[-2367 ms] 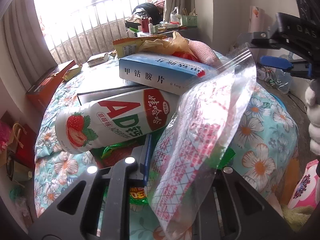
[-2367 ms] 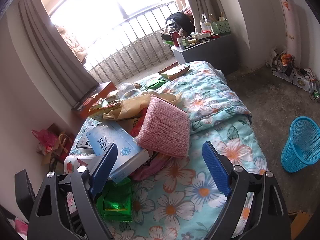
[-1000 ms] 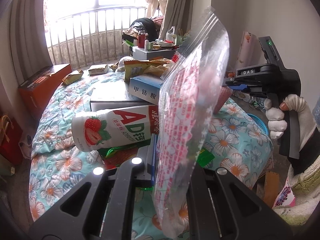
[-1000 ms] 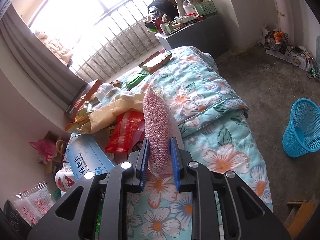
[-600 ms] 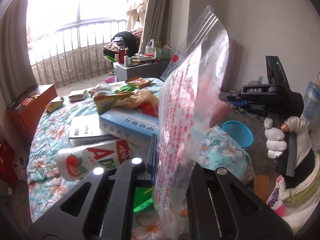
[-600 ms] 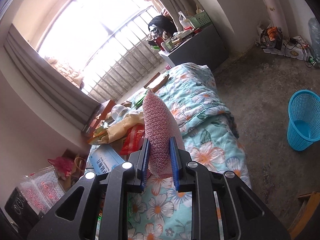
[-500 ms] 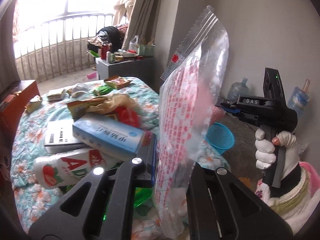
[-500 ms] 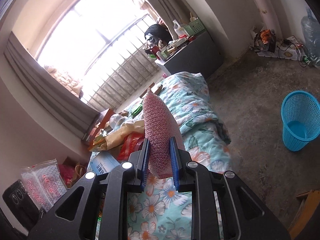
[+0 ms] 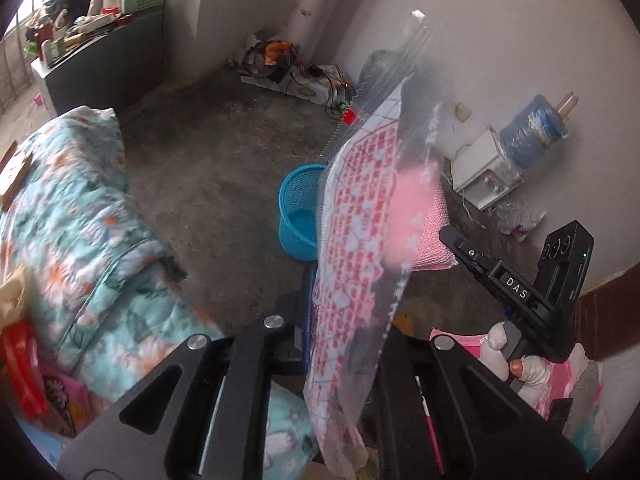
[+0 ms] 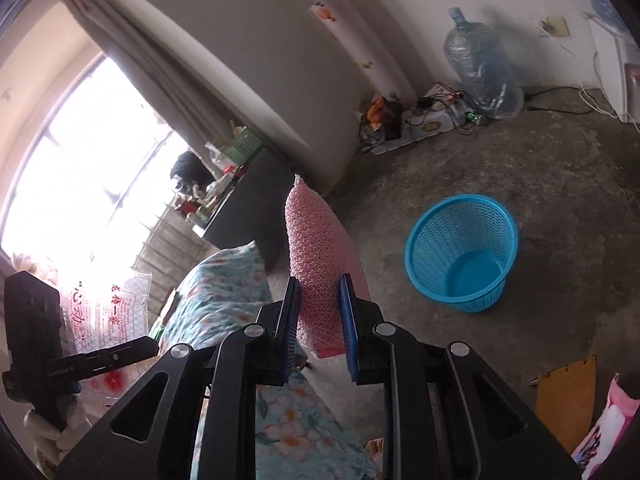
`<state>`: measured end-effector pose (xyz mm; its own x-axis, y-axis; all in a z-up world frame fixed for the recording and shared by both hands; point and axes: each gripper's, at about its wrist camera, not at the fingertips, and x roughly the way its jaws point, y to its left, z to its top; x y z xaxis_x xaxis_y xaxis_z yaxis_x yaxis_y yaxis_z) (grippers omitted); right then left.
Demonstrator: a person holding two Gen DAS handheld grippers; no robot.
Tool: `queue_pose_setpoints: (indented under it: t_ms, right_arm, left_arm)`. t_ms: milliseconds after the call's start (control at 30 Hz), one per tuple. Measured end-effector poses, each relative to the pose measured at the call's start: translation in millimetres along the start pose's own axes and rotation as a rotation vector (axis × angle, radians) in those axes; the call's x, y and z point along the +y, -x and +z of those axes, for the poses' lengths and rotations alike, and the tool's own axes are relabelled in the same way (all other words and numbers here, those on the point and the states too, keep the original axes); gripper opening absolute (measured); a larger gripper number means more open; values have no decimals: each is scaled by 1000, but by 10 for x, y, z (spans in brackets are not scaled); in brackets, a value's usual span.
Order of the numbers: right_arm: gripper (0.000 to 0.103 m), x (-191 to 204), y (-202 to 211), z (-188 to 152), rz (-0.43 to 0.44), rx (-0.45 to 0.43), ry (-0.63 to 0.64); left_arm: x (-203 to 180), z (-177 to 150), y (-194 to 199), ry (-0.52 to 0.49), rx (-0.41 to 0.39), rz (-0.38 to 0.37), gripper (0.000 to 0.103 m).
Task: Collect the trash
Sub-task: 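Carry the bag and sponge to the blue wastebasket and release both, then move both tools back over the bed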
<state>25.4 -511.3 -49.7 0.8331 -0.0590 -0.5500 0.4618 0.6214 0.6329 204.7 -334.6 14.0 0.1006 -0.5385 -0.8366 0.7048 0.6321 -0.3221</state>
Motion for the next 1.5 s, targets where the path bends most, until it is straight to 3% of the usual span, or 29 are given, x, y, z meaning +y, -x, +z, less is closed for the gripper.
queue_pose_setpoints:
  t_ms: [200, 467, 500, 533, 600, 633, 767, 933, 1100, 1200, 1333, 1433, 1500]
  right_arm:
    - [20, -808, -415, 212, -71, 17, -179]
    - [22, -1626, -1198, 501, -103, 52, -345]
    - [23, -1688, -1294, 548, -124, 45, -359]
    - [25, -1755, -1394, 577, -141, 37, -370]
    - [32, -1932, -1566, 611, -145, 31, -407]
    - [38, -2015, -1660, 604, -134, 39, -434]
    - [39, -2247, -1789, 470, -132, 75, -500]
    - [39, -2148, -1611, 344, -140, 70, -427]
    - [48, -1709, -1248, 374, -188, 38, -253]
    - [56, -1267, -1009, 437, -203, -9, -100]
    - [76, -492, -676, 454, -207, -97, 130]
    - [95, 46, -444, 370, -173, -162, 281]
    - [96, 320, -307, 283, -131, -194, 351]
  left_arm:
    - [-377, 661, -1283, -35, 119, -19, 6]
    - [-568, 1036, -2671, -65, 194, 11, 6]
    - [-546, 1057, -2747, -70, 199, 16, 15]
    - [-534, 1097, -2835, -73, 205, 30, 40]
    - [-482, 1160, -2915, -51, 157, 111, 62]
    - [-433, 1174, -2905, -31, 116, 118, 63]
    - [-211, 1187, -2941, 49, 102, 85, 68]
    - [-63, 1110, -2731, 15, 87, 79, 68]
    - [24, 1046, -2036, -36, 39, -1, 68]
    - [110, 978, -1433, -59, 6, -31, 68]
    - [363, 816, -467, -44, -52, -35, 68]
    - [655, 619, 325, -7, -126, -5, 68]
    - [869, 422, 860, 25, -187, 30, 68]
